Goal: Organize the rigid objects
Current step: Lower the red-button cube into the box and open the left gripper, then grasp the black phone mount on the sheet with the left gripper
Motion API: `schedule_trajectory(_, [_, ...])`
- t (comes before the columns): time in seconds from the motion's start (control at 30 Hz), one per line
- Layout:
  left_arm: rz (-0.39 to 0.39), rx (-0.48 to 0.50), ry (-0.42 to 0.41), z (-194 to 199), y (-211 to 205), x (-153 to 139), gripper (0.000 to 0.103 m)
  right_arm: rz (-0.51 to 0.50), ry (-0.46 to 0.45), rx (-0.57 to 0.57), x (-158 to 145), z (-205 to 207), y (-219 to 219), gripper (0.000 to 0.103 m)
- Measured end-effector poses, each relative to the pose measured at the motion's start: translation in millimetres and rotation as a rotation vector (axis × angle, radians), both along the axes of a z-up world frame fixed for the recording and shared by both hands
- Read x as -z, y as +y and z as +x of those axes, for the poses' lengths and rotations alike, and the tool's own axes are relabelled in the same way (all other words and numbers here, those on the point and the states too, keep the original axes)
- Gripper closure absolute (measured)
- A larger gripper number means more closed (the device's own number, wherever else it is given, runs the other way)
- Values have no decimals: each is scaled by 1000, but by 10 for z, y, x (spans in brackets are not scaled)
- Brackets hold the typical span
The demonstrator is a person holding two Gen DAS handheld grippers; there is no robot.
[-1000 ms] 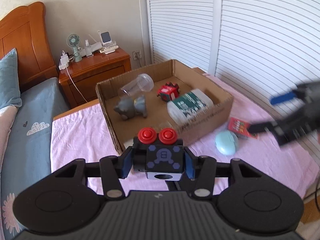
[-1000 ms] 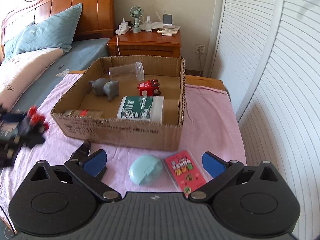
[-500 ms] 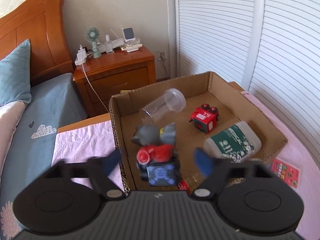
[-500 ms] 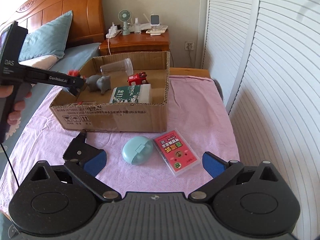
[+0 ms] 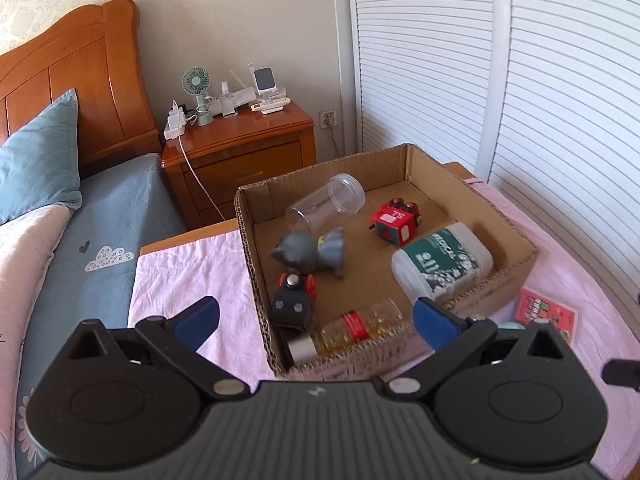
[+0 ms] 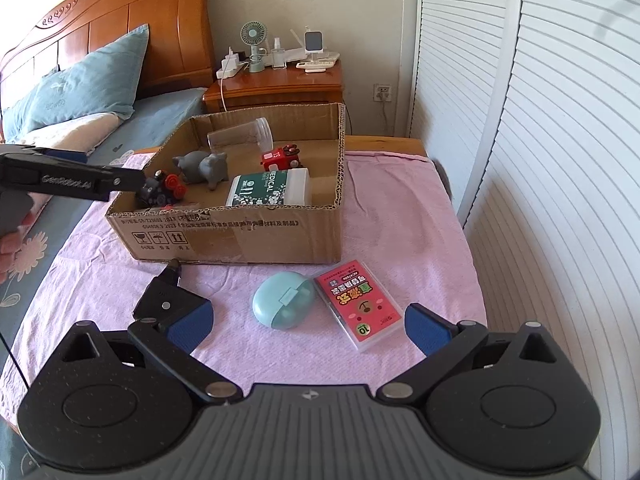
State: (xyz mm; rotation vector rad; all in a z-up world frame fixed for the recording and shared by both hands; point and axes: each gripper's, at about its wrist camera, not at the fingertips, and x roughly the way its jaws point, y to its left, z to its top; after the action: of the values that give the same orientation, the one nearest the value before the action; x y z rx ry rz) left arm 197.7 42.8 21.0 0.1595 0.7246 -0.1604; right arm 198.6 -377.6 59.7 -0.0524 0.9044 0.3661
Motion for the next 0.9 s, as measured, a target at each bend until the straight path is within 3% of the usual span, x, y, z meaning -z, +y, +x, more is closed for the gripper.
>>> schedule_trajectory(0.3, [40,44,-10,-453,-80,-322,1,16,20,-11,25,9,12,0])
schedule_trajectory(0.4, [24,34,-32,-607,-77,-310,1,20,19,-14,34,-4,18,0])
schedule_trajectory(0.53, [-34,10,-14,-717,-93,-100,1,11,30,-8,85,-8,-16,0])
schedule_trajectory(0.9, [-61,-31,59,-704,-383,595,1,14,54,51,281,-9,-295,0])
